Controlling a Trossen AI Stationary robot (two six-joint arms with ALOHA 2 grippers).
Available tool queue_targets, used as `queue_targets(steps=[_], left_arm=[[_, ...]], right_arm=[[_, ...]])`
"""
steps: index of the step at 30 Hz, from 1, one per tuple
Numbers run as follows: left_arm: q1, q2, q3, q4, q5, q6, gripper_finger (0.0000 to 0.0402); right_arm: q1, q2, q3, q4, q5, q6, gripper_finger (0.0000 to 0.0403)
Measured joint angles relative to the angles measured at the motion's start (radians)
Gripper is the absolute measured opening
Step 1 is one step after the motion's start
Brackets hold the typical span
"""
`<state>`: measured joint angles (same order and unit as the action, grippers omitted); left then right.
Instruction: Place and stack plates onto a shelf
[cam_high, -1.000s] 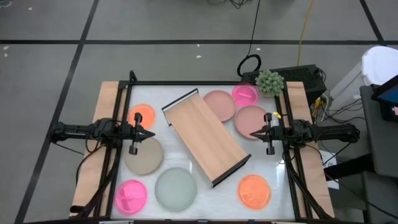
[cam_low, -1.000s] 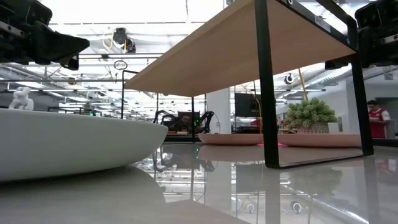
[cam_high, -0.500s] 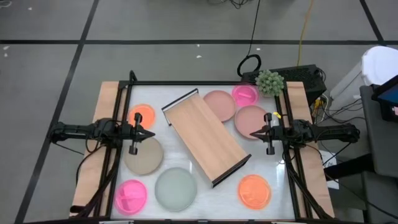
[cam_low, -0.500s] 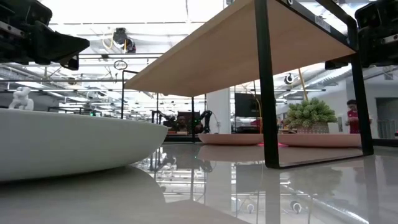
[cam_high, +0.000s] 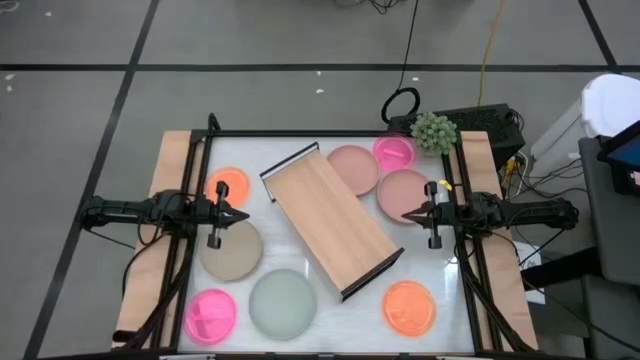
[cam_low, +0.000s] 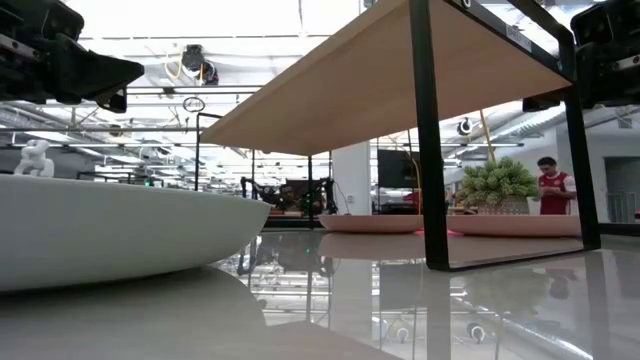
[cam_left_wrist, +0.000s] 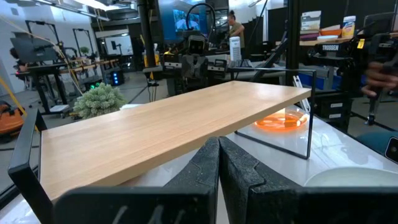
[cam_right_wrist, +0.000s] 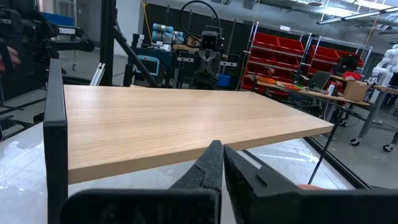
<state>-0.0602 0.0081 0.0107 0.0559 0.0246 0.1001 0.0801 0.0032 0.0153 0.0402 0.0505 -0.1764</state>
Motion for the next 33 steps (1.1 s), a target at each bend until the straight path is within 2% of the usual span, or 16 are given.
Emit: queue_targets(steps=[7, 11, 16, 26, 33], left_arm=[[0.000, 0.000, 0.000, 0.000, 0.000, 0.000, 0.0012], [0.000, 0.000, 0.000, 0.000, 0.000, 0.000, 0.0012], [0.000, 0.000, 0.000, 0.000, 0.000, 0.000, 0.0012], [0.000, 0.000, 0.000, 0.000, 0.000, 0.000, 0.0012], [0.000, 0.000, 0.000, 0.000, 0.000, 0.000, 0.0012]], right_arm=[[0.000, 0.000, 0.000, 0.001, -0.001, 0.042, 0.0000], [0.000, 0.000, 0.001, 0.059, -0.001, 0.062, 0.0000], [0.000, 0.023, 0.050, 0.052, 0.001, 0.085, 0.0000], [0.000, 0.207, 0.292, 0.023, 0.005, 0.087, 0.0000], [0.000, 0.385, 0.531, -0.105, 0.005, 0.112, 0.0000]])
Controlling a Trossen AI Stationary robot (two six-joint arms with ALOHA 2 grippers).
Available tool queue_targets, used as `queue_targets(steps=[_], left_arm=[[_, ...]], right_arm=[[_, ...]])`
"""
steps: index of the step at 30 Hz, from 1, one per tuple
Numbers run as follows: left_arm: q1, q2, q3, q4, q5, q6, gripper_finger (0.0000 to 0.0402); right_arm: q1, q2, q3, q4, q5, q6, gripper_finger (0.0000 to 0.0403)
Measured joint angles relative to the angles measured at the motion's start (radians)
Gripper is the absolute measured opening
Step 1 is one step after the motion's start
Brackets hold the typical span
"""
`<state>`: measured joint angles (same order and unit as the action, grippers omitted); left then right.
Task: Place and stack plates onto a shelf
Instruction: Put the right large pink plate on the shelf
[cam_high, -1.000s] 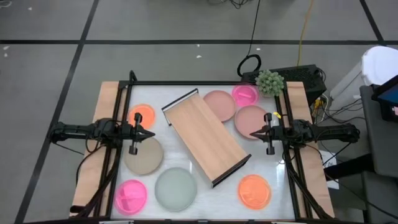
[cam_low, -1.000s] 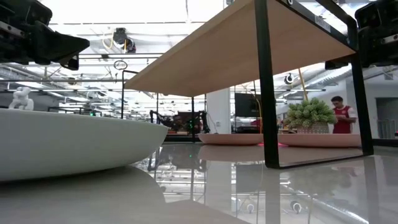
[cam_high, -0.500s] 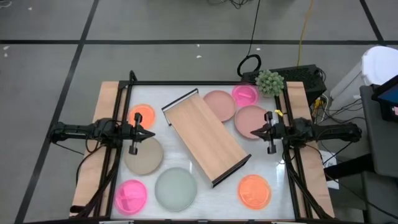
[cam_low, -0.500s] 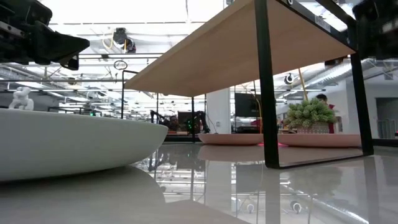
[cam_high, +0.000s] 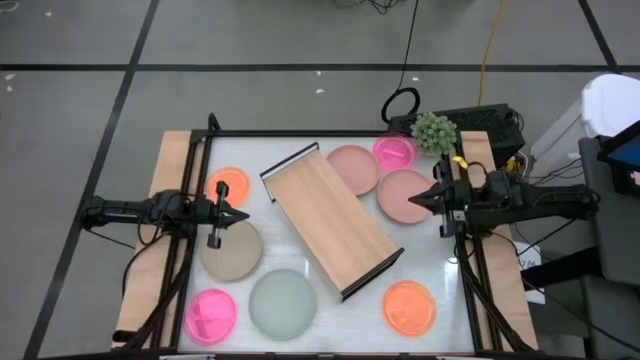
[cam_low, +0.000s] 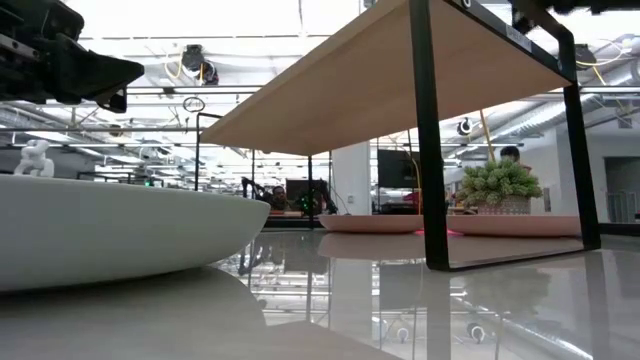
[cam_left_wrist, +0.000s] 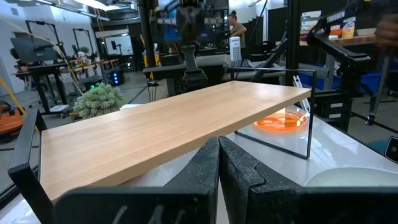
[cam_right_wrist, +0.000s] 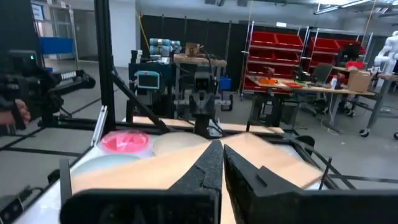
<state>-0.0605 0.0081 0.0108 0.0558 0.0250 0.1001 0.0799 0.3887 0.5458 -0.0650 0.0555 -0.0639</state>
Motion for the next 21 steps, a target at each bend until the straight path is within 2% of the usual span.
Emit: queue_targets(steps=[9, 12, 16, 21], left_arm=[[0.000, 0.000, 0.000, 0.000, 0.000, 0.000, 0.0012], [0.000, 0.000, 0.000, 0.000, 0.000, 0.000, 0.0012], [0.000, 0.000, 0.000, 0.000, 0.000, 0.000, 0.0012], [0.000, 0.000, 0.000, 0.000, 0.000, 0.000, 0.0012]], right_arm=[[0.000, 0.211, 0.313, -0.200, 0.001, 0.036, 0.0000], [0.000, 0.265, 0.393, -0.262, 0.034, 0.053, 0.0000], [0.000, 0.319, 0.468, -0.365, 0.102, 0.060, 0.0000], [0.000, 0.347, 0.484, -0.405, 0.104, 0.086, 0.0000]])
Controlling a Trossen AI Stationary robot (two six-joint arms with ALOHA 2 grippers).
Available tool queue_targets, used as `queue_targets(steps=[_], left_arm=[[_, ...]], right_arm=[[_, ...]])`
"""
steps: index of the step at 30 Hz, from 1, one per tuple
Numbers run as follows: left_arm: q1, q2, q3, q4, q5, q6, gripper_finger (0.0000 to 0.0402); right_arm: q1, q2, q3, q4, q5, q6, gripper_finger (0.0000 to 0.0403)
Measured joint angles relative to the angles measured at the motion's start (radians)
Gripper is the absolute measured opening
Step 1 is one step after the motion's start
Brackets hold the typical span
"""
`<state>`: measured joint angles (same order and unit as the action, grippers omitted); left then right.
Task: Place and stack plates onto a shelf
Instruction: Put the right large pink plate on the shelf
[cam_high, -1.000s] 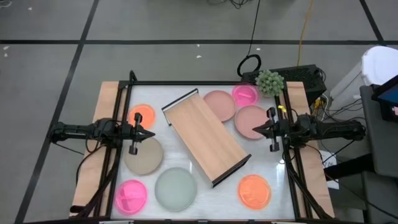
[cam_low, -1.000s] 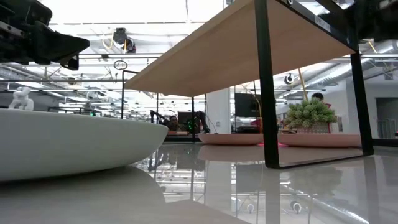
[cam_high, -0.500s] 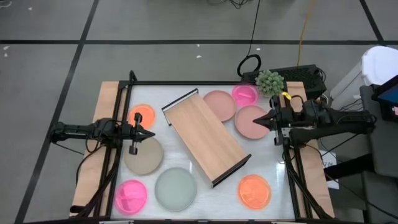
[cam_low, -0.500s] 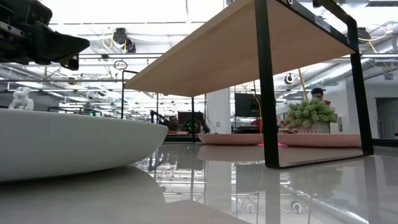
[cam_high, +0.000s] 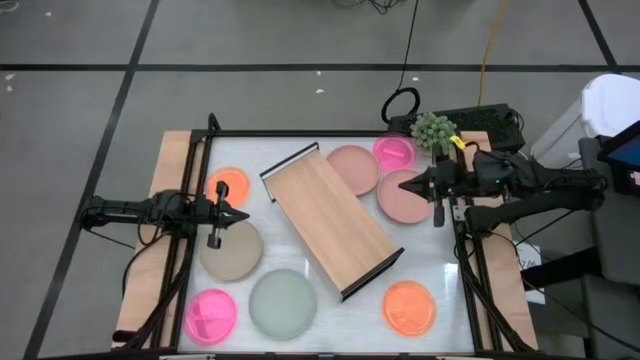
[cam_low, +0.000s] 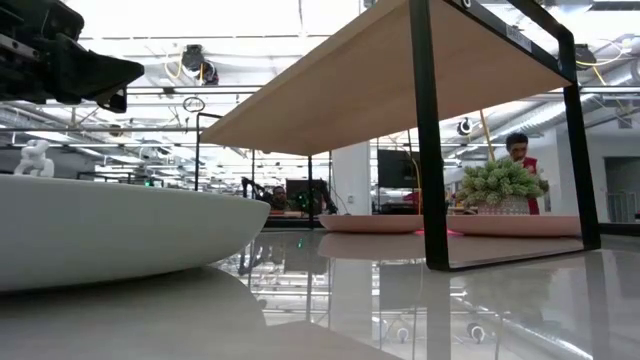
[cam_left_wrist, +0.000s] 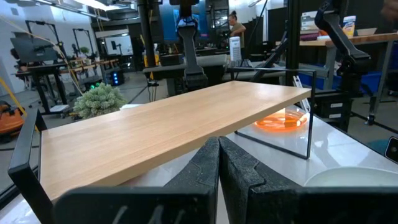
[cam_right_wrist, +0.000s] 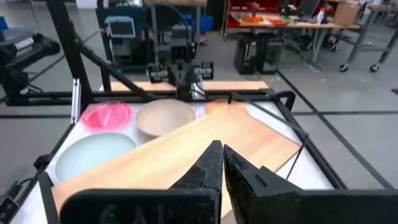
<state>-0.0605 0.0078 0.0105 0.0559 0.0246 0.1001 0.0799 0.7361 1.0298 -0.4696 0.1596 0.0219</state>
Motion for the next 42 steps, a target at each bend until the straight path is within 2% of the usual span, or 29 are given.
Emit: queue_targets(steps=[9, 13, 16, 20, 28, 42], left_arm=[[0.000, 0.000, 0.000, 0.006, 0.000, 0.008, 0.0012], [0.000, 0.001, 0.000, 0.148, -0.036, 0.040, 0.0012], [0.000, 0.001, 0.000, 0.271, -0.065, -0.060, 0.0012], [0.000, 0.002, 0.049, 0.245, -0.074, -0.058, 0.0012], [0.000, 0.131, 0.234, 0.087, -0.087, -0.164, 0.0012], [0.000, 0.512, 0.696, -0.225, -0.087, -0.240, 0.0012]], right_arm=[[0.000, 0.018, -0.003, -0.070, -0.003, 0.053, 0.0000], [0.000, 0.017, -0.027, -0.085, -0.003, 0.057, 0.0000], [0.000, 0.015, -0.058, -0.081, -0.003, 0.072, 0.0000], [0.000, 0.012, -0.104, -0.082, -0.004, 0.076, 0.0000], [0.000, 0.011, -0.171, -0.081, -0.003, 0.159, 0.0000], [0.000, 0.011, -0.263, -0.078, -0.003, 0.206, 0.0000]])
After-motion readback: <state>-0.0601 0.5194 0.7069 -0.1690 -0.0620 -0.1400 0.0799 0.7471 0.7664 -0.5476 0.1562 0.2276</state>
